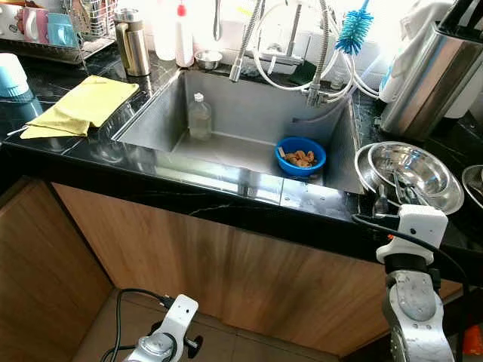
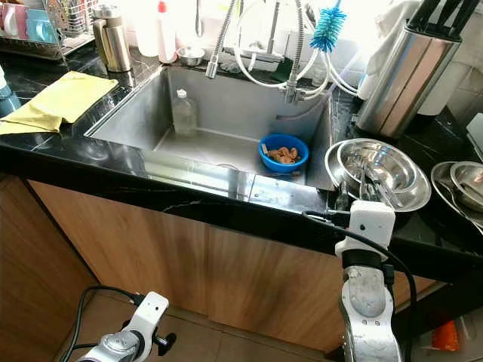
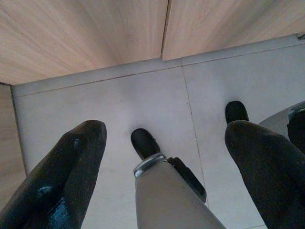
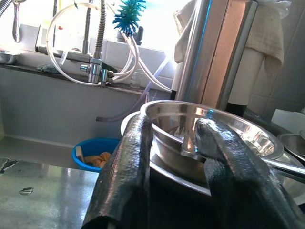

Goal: Kitchen organization

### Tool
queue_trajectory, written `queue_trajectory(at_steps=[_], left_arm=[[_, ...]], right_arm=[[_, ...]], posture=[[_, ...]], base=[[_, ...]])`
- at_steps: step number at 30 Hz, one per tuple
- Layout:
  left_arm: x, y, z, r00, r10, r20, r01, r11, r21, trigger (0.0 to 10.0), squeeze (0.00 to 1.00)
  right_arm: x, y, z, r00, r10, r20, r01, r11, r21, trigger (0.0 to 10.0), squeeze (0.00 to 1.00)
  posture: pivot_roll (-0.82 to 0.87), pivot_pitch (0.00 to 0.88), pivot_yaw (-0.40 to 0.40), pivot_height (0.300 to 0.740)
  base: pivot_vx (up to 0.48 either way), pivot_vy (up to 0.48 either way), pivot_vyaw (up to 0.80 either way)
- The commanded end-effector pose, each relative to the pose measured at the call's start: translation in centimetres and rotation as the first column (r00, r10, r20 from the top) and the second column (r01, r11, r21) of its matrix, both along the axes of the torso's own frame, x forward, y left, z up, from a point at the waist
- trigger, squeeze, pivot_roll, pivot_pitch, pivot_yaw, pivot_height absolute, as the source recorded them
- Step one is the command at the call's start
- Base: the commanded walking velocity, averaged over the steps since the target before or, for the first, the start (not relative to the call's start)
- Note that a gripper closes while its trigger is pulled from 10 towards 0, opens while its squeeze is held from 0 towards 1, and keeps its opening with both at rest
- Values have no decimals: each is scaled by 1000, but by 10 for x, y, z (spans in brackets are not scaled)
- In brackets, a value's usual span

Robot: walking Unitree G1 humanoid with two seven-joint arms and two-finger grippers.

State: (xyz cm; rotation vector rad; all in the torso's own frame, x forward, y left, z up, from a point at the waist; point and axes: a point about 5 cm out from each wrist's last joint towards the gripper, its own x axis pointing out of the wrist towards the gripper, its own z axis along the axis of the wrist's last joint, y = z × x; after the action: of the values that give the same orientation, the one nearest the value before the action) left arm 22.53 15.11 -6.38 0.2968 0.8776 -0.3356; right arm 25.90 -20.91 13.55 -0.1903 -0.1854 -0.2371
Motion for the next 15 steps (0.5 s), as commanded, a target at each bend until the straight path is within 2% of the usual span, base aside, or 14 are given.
queue_trajectory(at_steps=[1,15], left_arm=[[-4,-1,-3,1000,-7,-14,7,1000,6,10000,0],[-1,-8,-1,1000,-11,-4,11,1000,-2,10000,0]], right_arm=[[2,-4,1,1000,-12,-6,12,1000,2,0,0],[5,-3,3,1000,-4,0,4,1000,4,0,0]], posture=[[127,54,-109,740],[128,51,-112,740]], base=[[0,0,0],[0,0,0]])
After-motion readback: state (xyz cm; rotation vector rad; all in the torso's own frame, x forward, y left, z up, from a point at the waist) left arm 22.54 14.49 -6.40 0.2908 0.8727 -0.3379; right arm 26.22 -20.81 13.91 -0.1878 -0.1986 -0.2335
